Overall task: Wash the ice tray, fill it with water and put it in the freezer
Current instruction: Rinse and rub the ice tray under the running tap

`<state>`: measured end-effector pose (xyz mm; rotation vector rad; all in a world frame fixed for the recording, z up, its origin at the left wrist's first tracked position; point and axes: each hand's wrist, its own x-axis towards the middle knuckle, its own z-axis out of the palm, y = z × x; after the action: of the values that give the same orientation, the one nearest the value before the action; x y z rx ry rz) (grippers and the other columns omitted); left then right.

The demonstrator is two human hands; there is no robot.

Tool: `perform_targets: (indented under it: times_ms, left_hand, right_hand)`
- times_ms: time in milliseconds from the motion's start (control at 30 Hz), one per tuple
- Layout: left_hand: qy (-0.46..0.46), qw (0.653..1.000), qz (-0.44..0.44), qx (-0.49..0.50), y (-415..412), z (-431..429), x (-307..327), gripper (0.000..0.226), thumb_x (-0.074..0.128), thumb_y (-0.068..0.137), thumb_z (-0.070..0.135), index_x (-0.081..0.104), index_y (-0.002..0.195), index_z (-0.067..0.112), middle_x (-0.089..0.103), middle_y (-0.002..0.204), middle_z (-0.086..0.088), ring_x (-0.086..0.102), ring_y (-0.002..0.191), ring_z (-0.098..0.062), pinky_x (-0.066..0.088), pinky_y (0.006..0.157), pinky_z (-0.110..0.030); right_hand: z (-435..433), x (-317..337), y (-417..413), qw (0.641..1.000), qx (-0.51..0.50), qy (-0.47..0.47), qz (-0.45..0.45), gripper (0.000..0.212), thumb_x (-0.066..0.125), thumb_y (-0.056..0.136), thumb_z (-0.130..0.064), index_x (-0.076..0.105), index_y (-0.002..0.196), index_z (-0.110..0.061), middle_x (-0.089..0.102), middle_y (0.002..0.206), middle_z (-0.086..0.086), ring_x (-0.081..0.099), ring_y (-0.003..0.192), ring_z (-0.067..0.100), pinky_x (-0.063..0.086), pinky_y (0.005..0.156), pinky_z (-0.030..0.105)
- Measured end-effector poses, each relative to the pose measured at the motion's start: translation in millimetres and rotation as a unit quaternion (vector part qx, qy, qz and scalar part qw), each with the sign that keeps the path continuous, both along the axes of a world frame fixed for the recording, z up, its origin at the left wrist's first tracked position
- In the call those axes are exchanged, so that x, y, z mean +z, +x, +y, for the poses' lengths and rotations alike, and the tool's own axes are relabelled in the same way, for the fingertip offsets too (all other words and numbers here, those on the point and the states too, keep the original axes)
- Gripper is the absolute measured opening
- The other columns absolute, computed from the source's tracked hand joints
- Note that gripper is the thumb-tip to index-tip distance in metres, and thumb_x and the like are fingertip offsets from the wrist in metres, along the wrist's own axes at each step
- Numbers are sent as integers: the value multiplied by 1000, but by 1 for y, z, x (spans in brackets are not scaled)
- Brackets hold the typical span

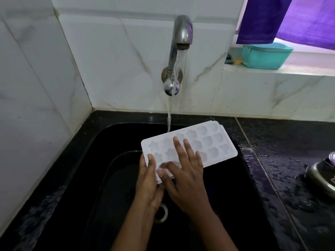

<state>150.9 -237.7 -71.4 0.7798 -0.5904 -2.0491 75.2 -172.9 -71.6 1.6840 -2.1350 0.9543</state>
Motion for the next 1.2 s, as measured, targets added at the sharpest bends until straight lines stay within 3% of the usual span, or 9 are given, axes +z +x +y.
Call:
perform_targets:
  times_ms: [167, 233, 433, 600, 667, 733, 867, 1033, 1200]
  left_hand:
    - [27, 1000, -8, -7, -5, -1, -5, 59, 47, 83, 53, 51, 136, 25, 68, 121, -8, 67, 108, -26, 53, 89, -45]
    - [25, 1000, -1, -14, -3, -2, -5, 56, 42, 90, 52, 51, 135, 22, 70, 117, -9, 68, 106, -26, 53, 90, -45]
    - [37, 999, -2, -17, -2, -4, -7, 42, 39, 99, 42, 51, 135, 23, 71, 114, -9, 69, 104, -27, 50, 96, -48]
    - [37, 999, 19, 10, -2, -9, -10, 41, 37, 101, 40, 50, 137, 25, 71, 115, -7, 69, 104, -26, 57, 80, -42]
    - [35, 999, 15, 20, -2, -10, -10, 38, 36, 102, 38, 52, 134, 24, 71, 116, -9, 69, 102, -25, 58, 73, -38]
    - [26, 1000, 8, 14, -4, -8, -9, 35, 36, 102, 37, 53, 131, 26, 70, 117, -9, 70, 102, -25, 57, 79, -41]
    - [8, 1000, -6, 7, -5, -9, -7, 38, 38, 100, 41, 52, 133, 27, 69, 120, -8, 67, 107, -28, 51, 94, -49]
    - [31, 999, -11, 12, -6, -10, -10, 38, 38, 102, 38, 51, 135, 24, 71, 115, -9, 70, 102, -27, 56, 86, -45]
    - [26, 1000, -3, 5, -5, -7, -11, 37, 39, 101, 40, 53, 133, 25, 69, 119, -9, 70, 101, -25, 59, 77, -41]
  right_hand:
    - [2, -8, -1, 997, -27, 27, 60, 36, 35, 97, -48, 63, 82, -30, 28, 155, 5, 17, 146, 22, 15, 112, 51]
    - [1, -11, 3, 996, -18, 41, 71, 44, 25, 99, -51, 64, 90, -31, 26, 156, 6, 15, 146, 24, 16, 111, 53]
    - [-1, -19, -1, 994, -39, 52, 91, 38, 30, 98, -48, 64, 87, -34, 24, 157, 4, 13, 147, 23, 13, 113, 53]
    - [0, -23, 5, 994, -15, 74, 77, 49, 18, 100, -54, 62, 106, -34, 14, 160, 1, 5, 148, 22, 11, 111, 53]
    - [0, -23, 1, 995, -12, 75, 71, 52, 15, 100, -55, 64, 98, -37, 12, 160, 0, 3, 148, 21, 7, 113, 51]
    - [0, -20, 2, 994, -49, 70, 67, 48, 20, 100, -52, 65, 93, -37, 15, 159, 2, 6, 148, 23, 7, 113, 53]
    - [0, -23, 14, 993, -65, 88, 38, 39, 30, 95, -53, 62, 111, -36, 11, 160, 2, -1, 148, 23, 1, 113, 52]
    - [0, -22, 11, 993, -74, 84, 23, 39, 29, 96, -52, 64, 96, -37, 13, 160, 1, 0, 148, 21, 0, 113, 52]
    - [-2, -24, 22, 992, -93, 80, 32, 40, 31, 94, -51, 65, 105, -32, 15, 159, 4, 3, 148, 23, 0, 113, 51]
